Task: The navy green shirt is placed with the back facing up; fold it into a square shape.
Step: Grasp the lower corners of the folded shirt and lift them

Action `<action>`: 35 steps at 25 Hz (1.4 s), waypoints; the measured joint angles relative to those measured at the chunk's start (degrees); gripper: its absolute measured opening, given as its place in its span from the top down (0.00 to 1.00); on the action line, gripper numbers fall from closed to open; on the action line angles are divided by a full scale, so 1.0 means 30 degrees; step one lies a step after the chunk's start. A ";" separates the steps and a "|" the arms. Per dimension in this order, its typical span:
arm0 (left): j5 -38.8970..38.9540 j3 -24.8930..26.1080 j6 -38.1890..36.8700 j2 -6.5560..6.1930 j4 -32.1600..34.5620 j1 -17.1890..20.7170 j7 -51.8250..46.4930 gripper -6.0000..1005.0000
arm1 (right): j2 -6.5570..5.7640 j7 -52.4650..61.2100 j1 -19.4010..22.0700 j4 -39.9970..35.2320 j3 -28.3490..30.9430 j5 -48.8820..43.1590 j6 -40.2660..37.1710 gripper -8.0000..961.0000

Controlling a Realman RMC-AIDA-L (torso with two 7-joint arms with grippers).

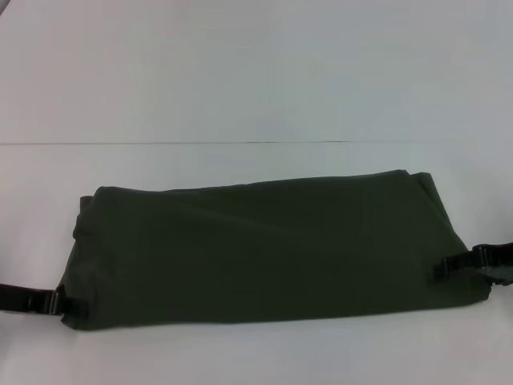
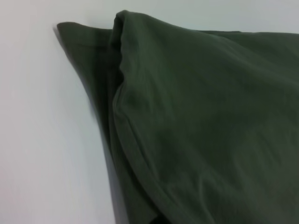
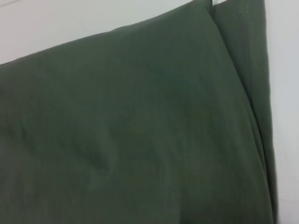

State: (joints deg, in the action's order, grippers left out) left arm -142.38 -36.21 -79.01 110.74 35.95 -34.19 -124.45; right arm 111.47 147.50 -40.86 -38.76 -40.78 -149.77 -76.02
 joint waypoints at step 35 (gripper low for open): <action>0.0002 0.0045 -0.0130 0.0047 0.0117 -0.0009 -0.0060 0.98 | 0.0107 -0.0077 0.0307 -0.0143 -0.0514 -0.0253 0.0088 0.60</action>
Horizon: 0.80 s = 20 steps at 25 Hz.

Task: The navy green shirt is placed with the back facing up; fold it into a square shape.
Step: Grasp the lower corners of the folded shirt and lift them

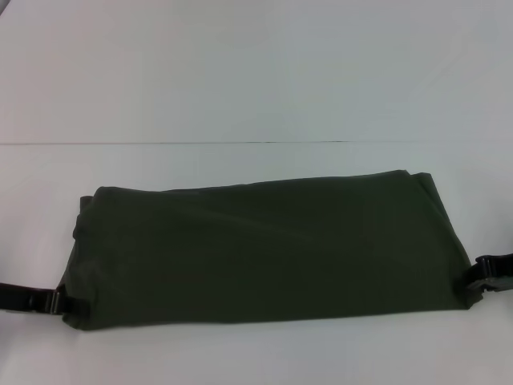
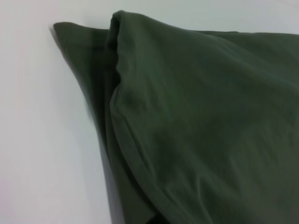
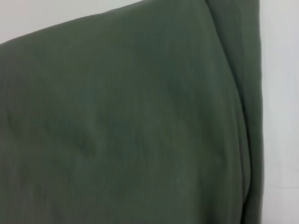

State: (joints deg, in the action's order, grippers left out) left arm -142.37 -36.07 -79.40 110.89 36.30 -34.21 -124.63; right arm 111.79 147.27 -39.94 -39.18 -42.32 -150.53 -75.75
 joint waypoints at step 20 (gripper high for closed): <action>-0.0074 -0.0045 -0.1623 -0.0635 0.0087 -0.0213 -0.0118 0.98 | -0.0451 -0.0757 -0.0113 -0.0084 -0.0056 -0.0009 -0.2401 0.98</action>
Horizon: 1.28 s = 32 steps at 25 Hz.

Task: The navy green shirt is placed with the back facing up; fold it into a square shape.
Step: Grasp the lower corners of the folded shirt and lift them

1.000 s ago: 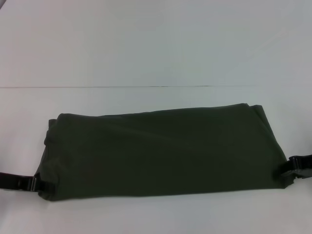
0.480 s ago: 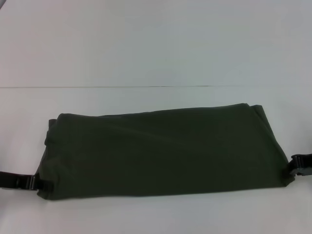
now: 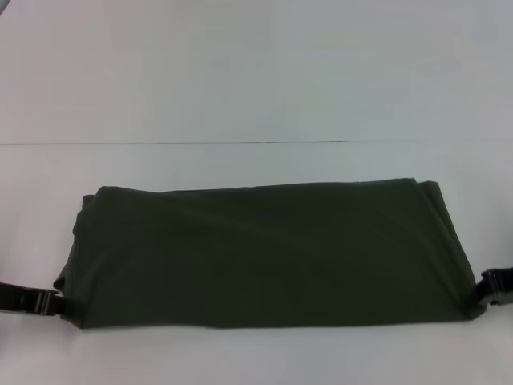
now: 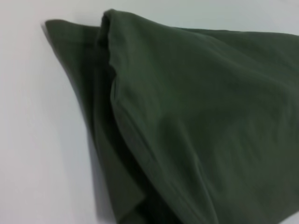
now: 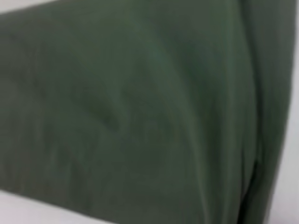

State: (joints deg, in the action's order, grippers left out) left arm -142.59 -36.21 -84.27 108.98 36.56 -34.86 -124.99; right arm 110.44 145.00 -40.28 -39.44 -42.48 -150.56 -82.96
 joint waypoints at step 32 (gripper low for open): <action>-0.4162 0.0179 -0.6155 -0.0944 0.0351 -0.0758 -0.0706 0.98 | -0.0047 -0.4511 0.0674 -0.0244 -0.1436 -0.1948 -0.6454 0.97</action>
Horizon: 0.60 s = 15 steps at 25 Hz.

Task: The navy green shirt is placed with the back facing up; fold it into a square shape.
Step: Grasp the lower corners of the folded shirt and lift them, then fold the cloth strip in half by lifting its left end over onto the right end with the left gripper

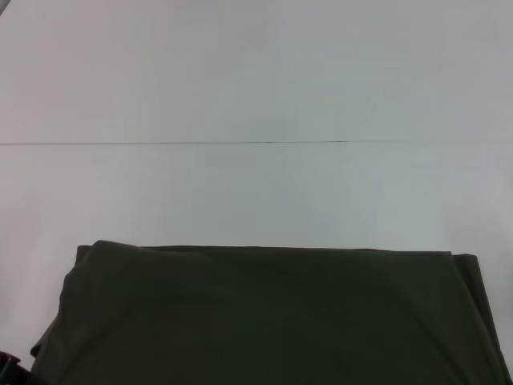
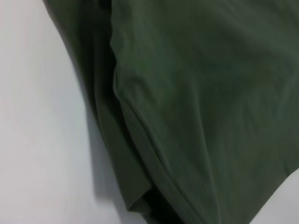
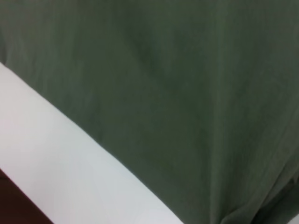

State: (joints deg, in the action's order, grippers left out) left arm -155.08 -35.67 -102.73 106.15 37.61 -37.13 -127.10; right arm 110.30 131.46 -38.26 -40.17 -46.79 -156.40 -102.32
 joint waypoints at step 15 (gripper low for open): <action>-0.0107 0.0764 0.0627 -0.0019 0.0154 0.0086 0.0017 0.98 | 0.0156 -0.0372 0.0173 -0.1575 0.0276 0.0011 -0.0934 0.93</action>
State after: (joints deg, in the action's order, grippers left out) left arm -155.40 -33.38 -100.85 106.09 38.07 -36.87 -127.05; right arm 110.77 130.35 -37.74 -44.89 -45.96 -156.37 -105.12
